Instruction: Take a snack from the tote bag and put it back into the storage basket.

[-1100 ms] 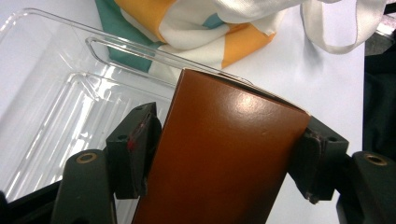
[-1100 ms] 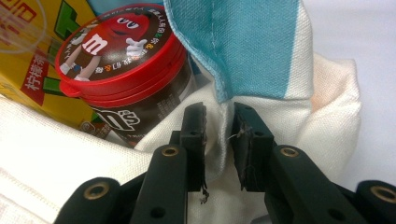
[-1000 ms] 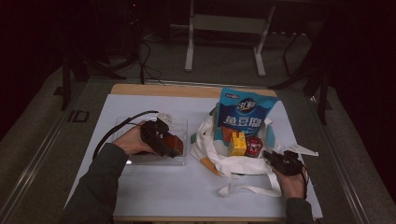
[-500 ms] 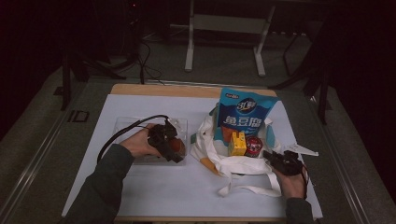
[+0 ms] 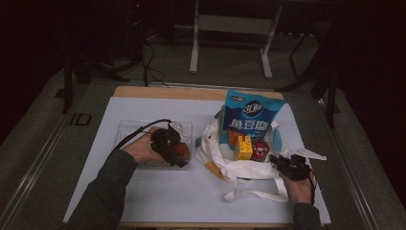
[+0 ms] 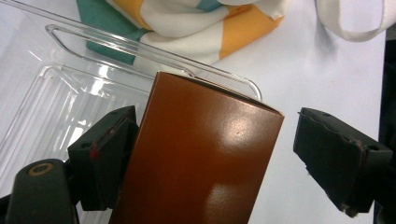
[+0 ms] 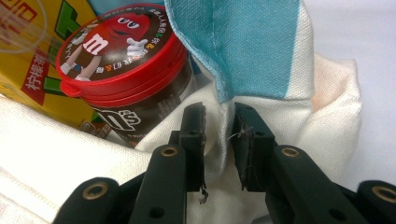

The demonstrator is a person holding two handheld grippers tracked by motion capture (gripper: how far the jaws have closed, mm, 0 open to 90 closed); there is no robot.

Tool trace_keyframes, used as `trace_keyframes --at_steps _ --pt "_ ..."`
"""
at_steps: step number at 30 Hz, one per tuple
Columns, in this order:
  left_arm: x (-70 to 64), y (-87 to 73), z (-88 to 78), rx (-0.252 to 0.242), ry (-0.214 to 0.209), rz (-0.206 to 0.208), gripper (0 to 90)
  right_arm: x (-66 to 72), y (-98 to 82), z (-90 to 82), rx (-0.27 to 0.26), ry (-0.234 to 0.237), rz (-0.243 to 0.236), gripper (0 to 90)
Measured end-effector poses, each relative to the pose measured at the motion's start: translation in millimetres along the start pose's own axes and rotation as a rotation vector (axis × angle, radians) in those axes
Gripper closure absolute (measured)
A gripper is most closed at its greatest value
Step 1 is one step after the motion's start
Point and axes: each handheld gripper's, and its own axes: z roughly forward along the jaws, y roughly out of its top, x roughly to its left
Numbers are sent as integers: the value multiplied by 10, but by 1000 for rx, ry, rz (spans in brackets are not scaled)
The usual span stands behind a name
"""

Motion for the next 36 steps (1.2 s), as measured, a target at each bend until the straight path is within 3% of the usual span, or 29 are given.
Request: trace_keyframes --at_steps 13,16,20,28,36 --pt "-20 -2 36 7 34 28 149 0 -2 1 -2 2 2 743" --pt "-56 14 46 20 63 62 149 -1 -1 0 -2 3 1 742" --pt "-87 18 29 9 67 91 153 4 0 0 -1 1 0 737" --pt "-93 21 -11 -5 55 90 179 4 0 0 -1 1 0 737" --pt "-91 6 -95 -72 44 62 238 5 -1 1 -2 3 1 733"
